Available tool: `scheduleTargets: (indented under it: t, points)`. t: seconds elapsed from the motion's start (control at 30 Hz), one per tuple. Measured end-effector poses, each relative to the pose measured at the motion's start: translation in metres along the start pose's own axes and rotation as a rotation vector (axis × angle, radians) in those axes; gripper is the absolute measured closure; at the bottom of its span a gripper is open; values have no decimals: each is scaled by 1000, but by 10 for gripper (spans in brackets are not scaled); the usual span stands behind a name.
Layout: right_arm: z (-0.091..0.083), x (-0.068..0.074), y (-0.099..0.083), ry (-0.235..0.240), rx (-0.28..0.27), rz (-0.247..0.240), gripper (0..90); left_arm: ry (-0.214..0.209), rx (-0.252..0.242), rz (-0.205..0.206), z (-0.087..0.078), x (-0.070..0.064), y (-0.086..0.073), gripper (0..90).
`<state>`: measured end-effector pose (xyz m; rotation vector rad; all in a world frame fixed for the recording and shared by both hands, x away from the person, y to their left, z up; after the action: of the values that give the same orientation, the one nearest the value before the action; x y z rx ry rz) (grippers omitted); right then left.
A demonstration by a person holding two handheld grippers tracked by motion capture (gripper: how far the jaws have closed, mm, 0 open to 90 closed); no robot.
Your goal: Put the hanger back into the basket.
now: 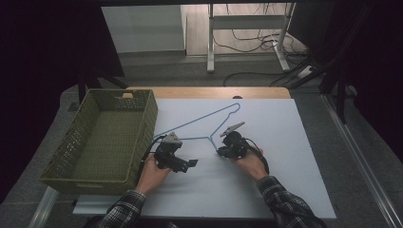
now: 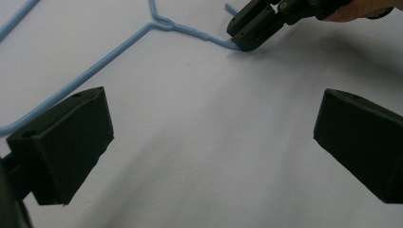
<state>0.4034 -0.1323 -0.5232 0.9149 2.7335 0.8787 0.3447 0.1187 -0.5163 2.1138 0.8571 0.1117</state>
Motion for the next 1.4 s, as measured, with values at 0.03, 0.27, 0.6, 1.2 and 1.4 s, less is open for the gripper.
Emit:
scheduleTargets:
  t: [0.03,0.27,0.6,1.2,1.4]
  points:
    - [0,0,0,3,4,-5,858,0,0,0,0,0,0,0]
    - [-3,4,4,-7,2,-43,870,18,27,8,2,0,0,0]
    - [-19,5,13,-7,-39,-51,870,16,35,-43,2,1,2,13]
    - [-29,7,21,-10,-47,-63,870,-17,45,-50,18,1,12,296]
    - [-32,7,24,-8,-51,-65,870,-67,63,-66,33,2,15,584]
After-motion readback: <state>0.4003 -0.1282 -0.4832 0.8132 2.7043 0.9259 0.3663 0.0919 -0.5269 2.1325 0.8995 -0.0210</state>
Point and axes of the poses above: each handheld gripper's, and its own axes: z roughly forward along the jaws, y roughly out of its top, x roughly to its left, the point moved 1 cm from there along z, roughly forward along the jaws, and after that the axes turned 1 degree about -y, right-handed, at the moved point
